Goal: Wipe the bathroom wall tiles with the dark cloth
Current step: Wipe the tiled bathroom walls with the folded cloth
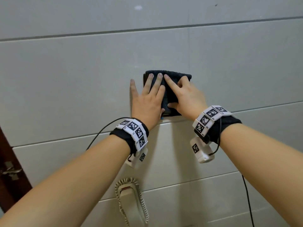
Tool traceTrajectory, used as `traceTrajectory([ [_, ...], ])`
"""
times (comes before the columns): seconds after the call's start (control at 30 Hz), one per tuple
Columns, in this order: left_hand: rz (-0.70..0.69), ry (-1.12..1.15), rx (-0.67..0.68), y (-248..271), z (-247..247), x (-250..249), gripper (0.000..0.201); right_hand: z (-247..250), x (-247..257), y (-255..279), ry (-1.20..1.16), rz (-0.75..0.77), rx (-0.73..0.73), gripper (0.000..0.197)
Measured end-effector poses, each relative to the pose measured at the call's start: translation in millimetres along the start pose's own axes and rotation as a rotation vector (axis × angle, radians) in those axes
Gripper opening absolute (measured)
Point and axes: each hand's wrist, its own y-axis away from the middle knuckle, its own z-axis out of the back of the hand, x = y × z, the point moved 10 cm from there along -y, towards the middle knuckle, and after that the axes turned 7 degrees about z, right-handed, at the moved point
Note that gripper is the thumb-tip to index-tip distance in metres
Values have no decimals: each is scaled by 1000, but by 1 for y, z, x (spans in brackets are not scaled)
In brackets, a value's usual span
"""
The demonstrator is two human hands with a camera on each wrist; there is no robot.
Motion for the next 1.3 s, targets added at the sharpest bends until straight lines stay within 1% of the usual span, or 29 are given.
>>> traceTrajectory([
  [0.1,-14,14,9,-7,-3,-28,76,2,-26,10,32,-26,4,99],
  [0.2,-10,13,2,-11,-3,-39,72,2,-35,12,37,-33,20,97],
  [0.37,-39,-17,-15,-11,-1,-31,73,-6,-22,7,-39,-27,46,96],
  [0.5,-56,-22,-16,-14,2,-22,71,-6,-18,5,-131,-18,20,96],
  [0.6,-45,-33,-24,-16,8,-9,69,0,-7,-7,-175,-22,-29,87],
  [0.73,-10,-62,-51,-20,21,30,73,11,24,-33,-153,-1,-93,74],
  [0.87,46,-88,-68,-27,34,78,79,28,59,-67,-130,61,-161,71],
  [0.97,81,-88,-77,-37,44,107,81,44,76,-91,-121,103,-202,70],
  [1.1,116,-78,-82,-40,43,110,82,48,78,-95,-127,99,-249,69],
  [1.2,143,-54,-65,-33,35,102,83,43,79,-85,-144,85,-276,67],
  [1.3,133,-18,-65,-16,25,92,82,28,81,-68,-146,84,-260,66],
])
